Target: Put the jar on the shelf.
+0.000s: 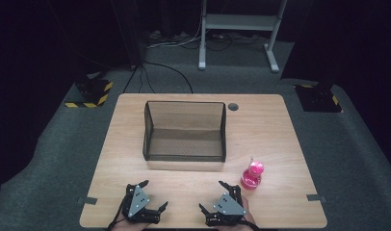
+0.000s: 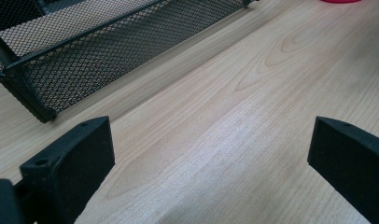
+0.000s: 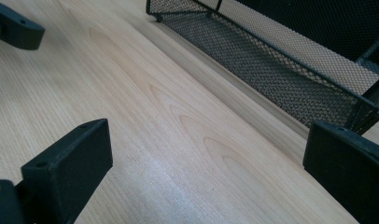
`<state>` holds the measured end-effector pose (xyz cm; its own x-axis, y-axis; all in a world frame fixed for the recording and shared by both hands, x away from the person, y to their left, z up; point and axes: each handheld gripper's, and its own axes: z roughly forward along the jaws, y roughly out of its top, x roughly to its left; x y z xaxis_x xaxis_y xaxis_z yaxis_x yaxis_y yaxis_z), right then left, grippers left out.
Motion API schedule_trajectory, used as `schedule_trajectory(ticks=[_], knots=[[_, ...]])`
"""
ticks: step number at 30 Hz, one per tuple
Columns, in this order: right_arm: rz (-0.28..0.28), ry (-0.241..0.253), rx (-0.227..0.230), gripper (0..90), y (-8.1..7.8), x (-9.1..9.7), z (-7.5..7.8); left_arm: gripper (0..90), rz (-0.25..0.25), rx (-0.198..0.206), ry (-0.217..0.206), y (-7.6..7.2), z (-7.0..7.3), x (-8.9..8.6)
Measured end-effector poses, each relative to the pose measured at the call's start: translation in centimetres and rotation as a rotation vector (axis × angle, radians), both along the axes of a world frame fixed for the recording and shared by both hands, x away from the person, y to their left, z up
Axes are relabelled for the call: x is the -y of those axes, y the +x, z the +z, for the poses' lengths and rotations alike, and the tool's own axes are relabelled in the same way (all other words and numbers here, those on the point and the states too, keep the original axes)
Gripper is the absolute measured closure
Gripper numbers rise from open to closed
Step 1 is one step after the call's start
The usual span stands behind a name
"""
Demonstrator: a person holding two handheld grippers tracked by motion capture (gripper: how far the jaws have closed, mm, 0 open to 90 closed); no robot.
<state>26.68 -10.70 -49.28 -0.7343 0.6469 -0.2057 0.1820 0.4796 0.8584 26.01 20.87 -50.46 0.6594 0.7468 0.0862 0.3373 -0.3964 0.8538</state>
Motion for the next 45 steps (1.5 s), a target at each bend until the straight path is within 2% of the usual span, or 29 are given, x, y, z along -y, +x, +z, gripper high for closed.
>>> schedule_trajectory(ticks=[12, 34, 45], knots=[[-0.009, 0.047, 0.028, 0.9, -0.7, 0.9, 1.8, 1.0, -0.001, -0.004, -0.007, 0.0, 0.0, -0.1], [-0.085, 0.123, 0.044, 0.1, -0.5, 3.5, 3.8, 1.0, -0.007, -0.002, -0.002, 0.0, 0.0, 0.0], [-0.12, 0.13, 0.055, 0.1, -0.2, 4.7, 4.5, 1.0, -0.009, -0.004, -0.008, 0.0, 0.0, -0.1]])
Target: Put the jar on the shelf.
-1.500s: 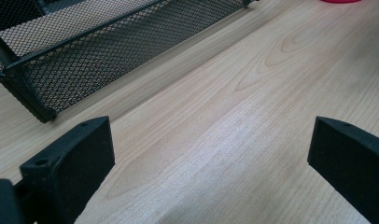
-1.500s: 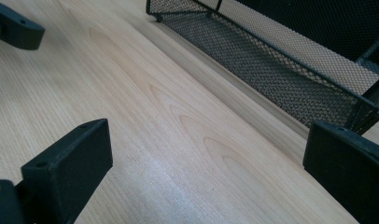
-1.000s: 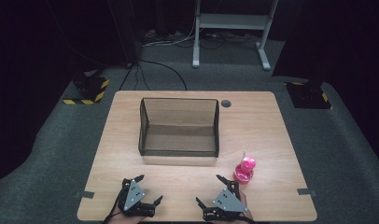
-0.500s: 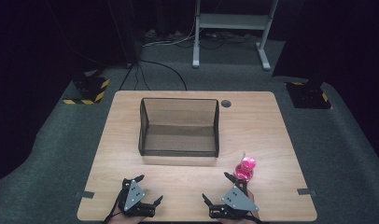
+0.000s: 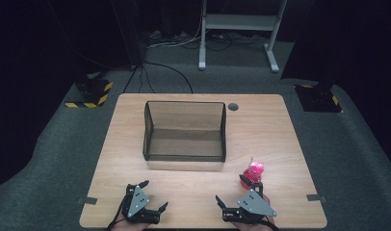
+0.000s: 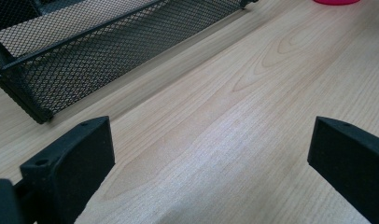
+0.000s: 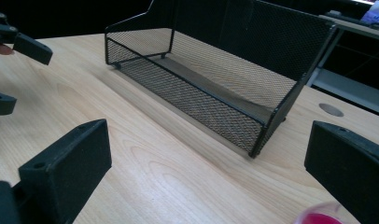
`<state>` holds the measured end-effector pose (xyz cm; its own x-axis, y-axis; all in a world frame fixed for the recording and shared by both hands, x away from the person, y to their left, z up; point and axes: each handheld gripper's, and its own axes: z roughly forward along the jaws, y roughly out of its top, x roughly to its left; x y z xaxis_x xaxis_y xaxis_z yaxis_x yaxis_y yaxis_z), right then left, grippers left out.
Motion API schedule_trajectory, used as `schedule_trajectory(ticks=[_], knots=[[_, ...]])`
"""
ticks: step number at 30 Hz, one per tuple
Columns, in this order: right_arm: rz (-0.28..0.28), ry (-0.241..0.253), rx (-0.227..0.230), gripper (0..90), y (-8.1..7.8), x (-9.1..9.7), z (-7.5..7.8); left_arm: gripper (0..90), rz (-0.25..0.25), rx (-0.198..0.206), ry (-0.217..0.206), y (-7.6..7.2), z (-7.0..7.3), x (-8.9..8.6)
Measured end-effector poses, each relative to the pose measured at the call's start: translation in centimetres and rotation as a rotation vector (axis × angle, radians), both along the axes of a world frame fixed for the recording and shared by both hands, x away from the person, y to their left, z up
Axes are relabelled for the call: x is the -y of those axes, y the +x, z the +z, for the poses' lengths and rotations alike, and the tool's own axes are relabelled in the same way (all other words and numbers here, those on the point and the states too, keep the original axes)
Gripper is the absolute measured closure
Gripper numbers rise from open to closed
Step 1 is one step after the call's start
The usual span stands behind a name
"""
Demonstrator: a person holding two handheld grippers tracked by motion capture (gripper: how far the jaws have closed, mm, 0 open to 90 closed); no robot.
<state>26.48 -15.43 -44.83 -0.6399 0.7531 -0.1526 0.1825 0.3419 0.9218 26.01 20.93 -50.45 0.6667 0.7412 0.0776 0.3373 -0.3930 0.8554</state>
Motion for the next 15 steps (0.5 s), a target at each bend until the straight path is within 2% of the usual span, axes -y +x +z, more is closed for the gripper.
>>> schedule_trajectory(ticks=[15], knots=[[-0.054, 0.021, 0.019, 0.1, 0.4, 2.3, 1.1, 1.0, -0.003, -0.001, 0.001, 0.0, 0.0, 0.0]])
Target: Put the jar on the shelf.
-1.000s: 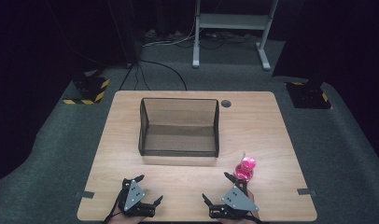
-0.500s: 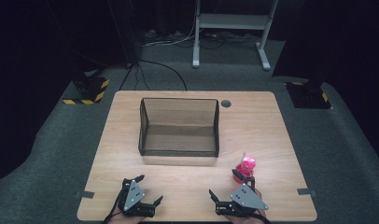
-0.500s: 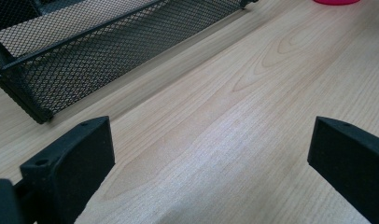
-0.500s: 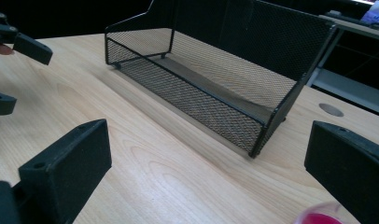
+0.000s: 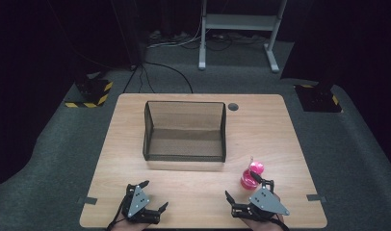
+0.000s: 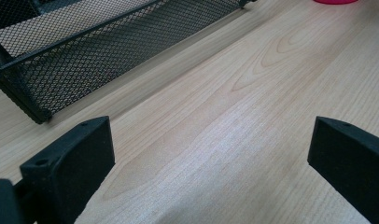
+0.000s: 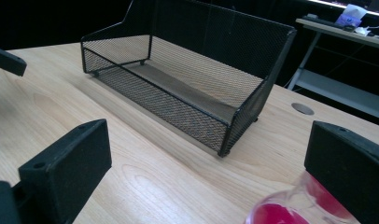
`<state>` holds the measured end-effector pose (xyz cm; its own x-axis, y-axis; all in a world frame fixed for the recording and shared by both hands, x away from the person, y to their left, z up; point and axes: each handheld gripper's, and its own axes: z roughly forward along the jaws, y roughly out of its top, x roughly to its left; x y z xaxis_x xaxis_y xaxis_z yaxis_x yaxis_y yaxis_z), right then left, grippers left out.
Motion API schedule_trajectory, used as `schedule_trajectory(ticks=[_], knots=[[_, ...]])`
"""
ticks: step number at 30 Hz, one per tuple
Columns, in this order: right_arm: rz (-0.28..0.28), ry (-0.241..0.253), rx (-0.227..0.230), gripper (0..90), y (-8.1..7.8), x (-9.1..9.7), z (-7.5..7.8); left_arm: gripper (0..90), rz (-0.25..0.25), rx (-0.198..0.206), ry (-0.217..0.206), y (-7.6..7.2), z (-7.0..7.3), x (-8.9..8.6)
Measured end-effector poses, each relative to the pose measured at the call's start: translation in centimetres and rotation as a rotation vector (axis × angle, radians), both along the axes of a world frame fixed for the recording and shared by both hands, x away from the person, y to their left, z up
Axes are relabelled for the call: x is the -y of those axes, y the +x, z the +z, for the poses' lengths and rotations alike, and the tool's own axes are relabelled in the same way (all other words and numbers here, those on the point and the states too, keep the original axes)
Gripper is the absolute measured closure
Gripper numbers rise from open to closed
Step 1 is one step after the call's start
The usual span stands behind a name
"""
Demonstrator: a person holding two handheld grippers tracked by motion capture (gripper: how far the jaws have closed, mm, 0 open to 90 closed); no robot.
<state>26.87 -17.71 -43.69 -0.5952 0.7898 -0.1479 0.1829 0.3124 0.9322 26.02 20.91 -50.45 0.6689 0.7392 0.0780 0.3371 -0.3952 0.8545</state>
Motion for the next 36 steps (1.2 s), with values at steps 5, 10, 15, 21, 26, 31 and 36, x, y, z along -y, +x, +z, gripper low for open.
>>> schedule_trajectory(ticks=[5, 10, 15, 21, 26, 31, 36], knots=[[-0.015, 0.004, 0.003, 0.1, 0.1, 0.6, 0.2, 1.0, -0.001, 0.001, 0.001, 0.0, 0.0, 0.0], [-0.03, 0.01, 0.008, 0.1, 0.2, 1.2, 0.3, 1.0, -0.002, 0.002, 0.001, 0.0, 0.0, 0.0], [-0.053, 0.012, 0.006, 0.1, 0.5, 1.6, 0.3, 1.0, -0.002, 0.0, 0.0, 0.0, 0.0, 0.0], [-0.072, 0.01, 0.002, 0.1, 0.7, 2.1, 0.2, 1.0, -0.003, -0.001, 0.0, 0.0, 0.0, 0.0], [-0.09, 0.01, 0.001, 0.1, 1.0, 2.5, 0.0, 1.0, -0.004, -0.002, -0.003, 0.0, 0.0, 0.0], [-0.116, 0.005, -0.003, 0.1, 1.3, 2.9, -0.3, 1.0, -0.007, -0.002, -0.002, 0.0, 0.0, 0.0], [-0.141, 0.007, -0.018, 0.1, 1.8, 3.2, -0.7, 1.0, -0.009, -0.003, -0.004, 0.0, 0.0, 0.0]])
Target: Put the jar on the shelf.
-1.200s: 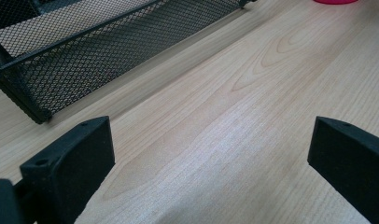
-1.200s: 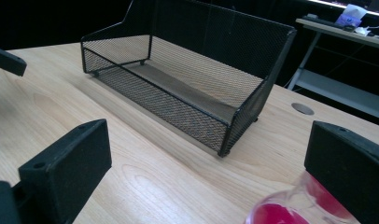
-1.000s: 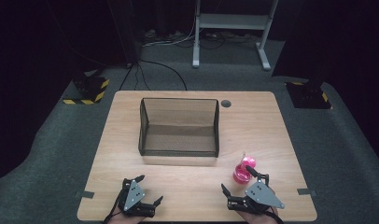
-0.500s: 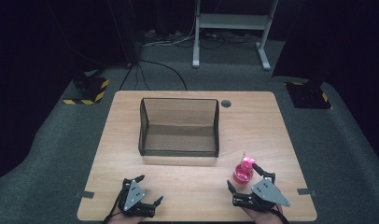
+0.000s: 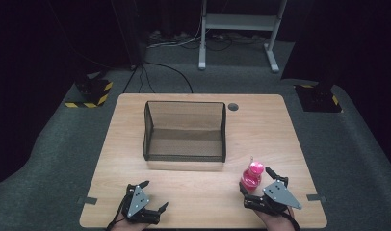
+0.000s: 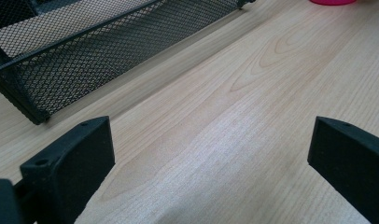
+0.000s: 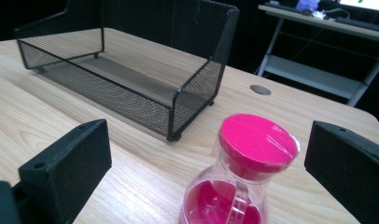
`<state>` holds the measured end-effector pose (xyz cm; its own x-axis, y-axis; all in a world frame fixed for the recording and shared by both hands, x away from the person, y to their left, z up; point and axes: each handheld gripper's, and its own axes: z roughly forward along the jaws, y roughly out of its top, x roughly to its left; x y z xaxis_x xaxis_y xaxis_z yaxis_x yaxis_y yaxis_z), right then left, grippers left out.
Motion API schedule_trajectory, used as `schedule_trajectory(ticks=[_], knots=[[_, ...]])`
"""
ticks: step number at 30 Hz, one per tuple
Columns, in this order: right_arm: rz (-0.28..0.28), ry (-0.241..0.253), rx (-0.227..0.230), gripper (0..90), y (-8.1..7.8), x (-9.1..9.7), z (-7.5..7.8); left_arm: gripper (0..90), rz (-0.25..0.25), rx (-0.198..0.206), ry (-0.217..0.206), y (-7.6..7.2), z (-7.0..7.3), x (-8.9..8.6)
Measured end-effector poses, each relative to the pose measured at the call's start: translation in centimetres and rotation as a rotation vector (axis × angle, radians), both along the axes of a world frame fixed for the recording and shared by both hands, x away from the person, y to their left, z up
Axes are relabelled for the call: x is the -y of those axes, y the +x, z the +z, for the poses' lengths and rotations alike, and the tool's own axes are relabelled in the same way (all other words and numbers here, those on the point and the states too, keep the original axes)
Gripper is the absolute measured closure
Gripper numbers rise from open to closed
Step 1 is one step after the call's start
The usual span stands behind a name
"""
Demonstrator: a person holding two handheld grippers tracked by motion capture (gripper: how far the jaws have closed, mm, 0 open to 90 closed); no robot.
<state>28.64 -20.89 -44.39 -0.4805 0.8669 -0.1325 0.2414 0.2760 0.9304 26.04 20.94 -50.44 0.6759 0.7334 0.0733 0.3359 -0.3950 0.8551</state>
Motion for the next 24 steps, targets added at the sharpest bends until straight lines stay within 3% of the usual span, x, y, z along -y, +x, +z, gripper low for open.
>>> schedule_trajectory(ticks=[16, 24], knots=[[-0.069, 0.029, -0.029, 0.6, 1.1, 0.1, -0.9, 1.0, -0.016, 0.012, -0.003, -0.1, 0.0, 0.0], [-0.104, 0.041, -0.039, 7.8, 1.7, 0.9, -1.4, 1.0, -0.022, 0.004, -0.001, -0.1, 0.0, 0.0]])
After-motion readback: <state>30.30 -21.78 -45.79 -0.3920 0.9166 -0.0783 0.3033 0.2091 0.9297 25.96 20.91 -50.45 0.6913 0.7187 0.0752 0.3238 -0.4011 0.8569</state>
